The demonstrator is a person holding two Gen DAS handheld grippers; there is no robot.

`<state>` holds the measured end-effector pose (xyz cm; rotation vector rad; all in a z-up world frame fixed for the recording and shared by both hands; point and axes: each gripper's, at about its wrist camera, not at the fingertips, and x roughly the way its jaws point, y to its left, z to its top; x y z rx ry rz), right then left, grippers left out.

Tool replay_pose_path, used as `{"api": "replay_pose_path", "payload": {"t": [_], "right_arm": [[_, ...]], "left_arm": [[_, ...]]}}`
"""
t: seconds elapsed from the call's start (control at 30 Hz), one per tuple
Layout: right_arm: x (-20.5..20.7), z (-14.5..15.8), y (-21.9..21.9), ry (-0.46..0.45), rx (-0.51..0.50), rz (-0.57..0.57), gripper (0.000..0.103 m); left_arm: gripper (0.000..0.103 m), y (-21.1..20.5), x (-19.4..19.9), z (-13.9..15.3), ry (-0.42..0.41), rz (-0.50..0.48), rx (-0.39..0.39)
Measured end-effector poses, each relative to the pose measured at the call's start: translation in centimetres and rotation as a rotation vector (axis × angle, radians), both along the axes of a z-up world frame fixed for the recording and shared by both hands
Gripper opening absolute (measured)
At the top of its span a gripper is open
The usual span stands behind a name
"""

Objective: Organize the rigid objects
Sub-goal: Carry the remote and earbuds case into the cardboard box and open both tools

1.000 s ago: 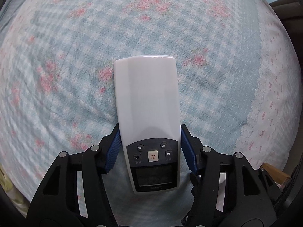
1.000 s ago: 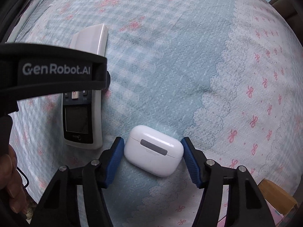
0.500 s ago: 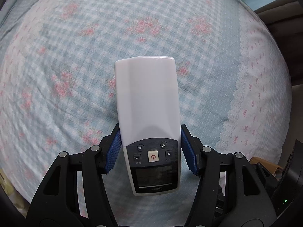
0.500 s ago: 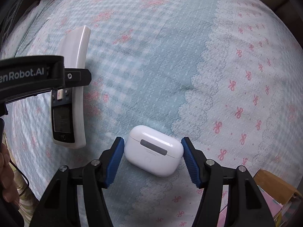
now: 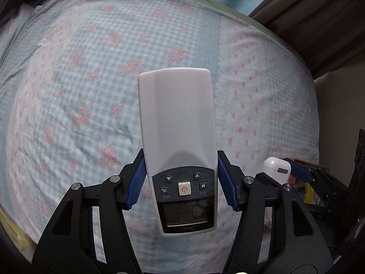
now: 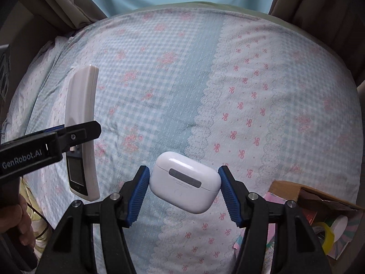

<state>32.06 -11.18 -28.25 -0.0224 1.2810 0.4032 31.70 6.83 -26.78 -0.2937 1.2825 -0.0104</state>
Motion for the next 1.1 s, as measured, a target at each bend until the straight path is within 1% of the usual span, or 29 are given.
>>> {"api": "replay_pose_path", "payload": {"t": [0.1, 0.23, 0.43, 0.6, 0.77, 0.9, 1.1], "right_arm": [[-1.4, 2.5, -2.8, -0.03, 0.027, -0.058, 0.058], [-3.5, 5.4, -7.3, -0.072, 0.04, -0.135, 0.058], [-7.1, 7.5, -15.4, -0.109, 0.033, -0.267, 0.058], [-10.0, 7.5, -22.3, -0.11, 0.032, -0.391, 0.058], [-12.3, 6.9, -27.8, -0.098, 0.03, -0.498, 0.058], [-13.2, 5.7, -31.1, -0.078, 0.025, -0.558, 0.058], [-13.6, 3.0, -34.8, -0.03, 0.038, -0.644, 0.058]], "left_arm": [[0.056, -3.2, -1.4, 2.4, -0.032, -0.071, 0.004], [0.056, -8.2, -3.0, 4.2, -0.068, -0.149, -0.008], [0.056, -16.1, -4.7, 5.7, -0.115, -0.27, -0.027], [0.056, -22.3, -5.3, 6.9, -0.14, -0.373, -0.034], [0.056, -28.0, -5.1, 7.2, -0.146, -0.475, -0.022], [0.056, -31.7, -4.4, 6.6, -0.135, -0.552, -0.009], [0.056, -36.4, -3.0, 4.5, -0.102, -0.675, 0.029]]}}
